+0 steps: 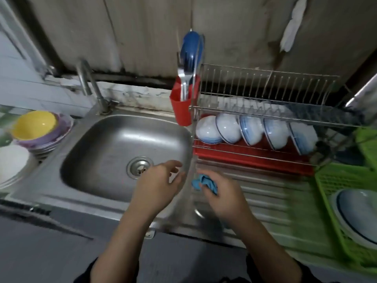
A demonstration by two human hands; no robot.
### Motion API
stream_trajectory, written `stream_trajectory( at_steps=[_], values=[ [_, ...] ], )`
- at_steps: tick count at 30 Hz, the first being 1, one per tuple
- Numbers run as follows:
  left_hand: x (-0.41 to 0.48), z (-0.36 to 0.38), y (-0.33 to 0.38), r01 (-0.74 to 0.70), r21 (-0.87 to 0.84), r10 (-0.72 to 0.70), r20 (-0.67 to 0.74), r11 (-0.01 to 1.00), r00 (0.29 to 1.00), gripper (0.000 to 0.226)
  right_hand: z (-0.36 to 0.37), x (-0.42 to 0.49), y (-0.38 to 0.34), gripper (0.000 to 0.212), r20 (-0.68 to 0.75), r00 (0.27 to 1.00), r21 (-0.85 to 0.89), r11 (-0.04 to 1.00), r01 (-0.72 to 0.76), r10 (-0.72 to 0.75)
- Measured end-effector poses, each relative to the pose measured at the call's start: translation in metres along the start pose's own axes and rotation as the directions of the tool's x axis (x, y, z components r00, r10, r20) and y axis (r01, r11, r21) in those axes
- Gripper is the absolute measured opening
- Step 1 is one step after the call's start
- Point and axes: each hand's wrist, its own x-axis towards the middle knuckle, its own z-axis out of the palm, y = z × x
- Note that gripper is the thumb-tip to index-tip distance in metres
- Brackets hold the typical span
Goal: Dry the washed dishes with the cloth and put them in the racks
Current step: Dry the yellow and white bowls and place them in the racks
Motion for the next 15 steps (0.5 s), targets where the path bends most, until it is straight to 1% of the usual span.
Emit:
stream_trajectory(
  at_steps=[2, 7, 10, 13, 15],
  values=[
    [-0.016, -0.029, -0.03, 0.034, 0.004, -0.034, -0.031, 0.999, 0.999, 0.027, 0.025, 0.004, -0.029, 0.038, 0.048, 0.999, -0.03, 0.999, 0.016, -0.014],
    [-0.06, -0.099, -0.1, 0.117, 0.044, -0.111, -0.111, 0.992, 0.988, 0.024, 0.093, 0.003, -0.102, 0.035, 0.073, 0.992, -0.007, 0.995, 0.1, -0.099],
    [-0.088, -0.136, -0.145, 0.179, 0.052, -0.17, -0.143, 0.982, 0.975, 0.026, 0.131, 0.004, -0.138, 0.036, 0.109, 0.986, -0.022, 0.991, 0.129, -0.126],
    [-0.113, -0.168, -0.185, 0.246, 0.058, -0.232, -0.182, 0.968, 0.956, 0.025, 0.162, 0.007, -0.17, 0.035, 0.145, 0.977, -0.039, 0.986, 0.163, -0.156],
    [-0.127, -0.184, -0.209, 0.299, 0.02, -0.287, -0.215, 0.954, 0.933, 0.024, 0.178, 0.012, -0.191, 0.034, 0.171, 0.966, -0.018, 0.98, 0.198, -0.192]
  ],
)
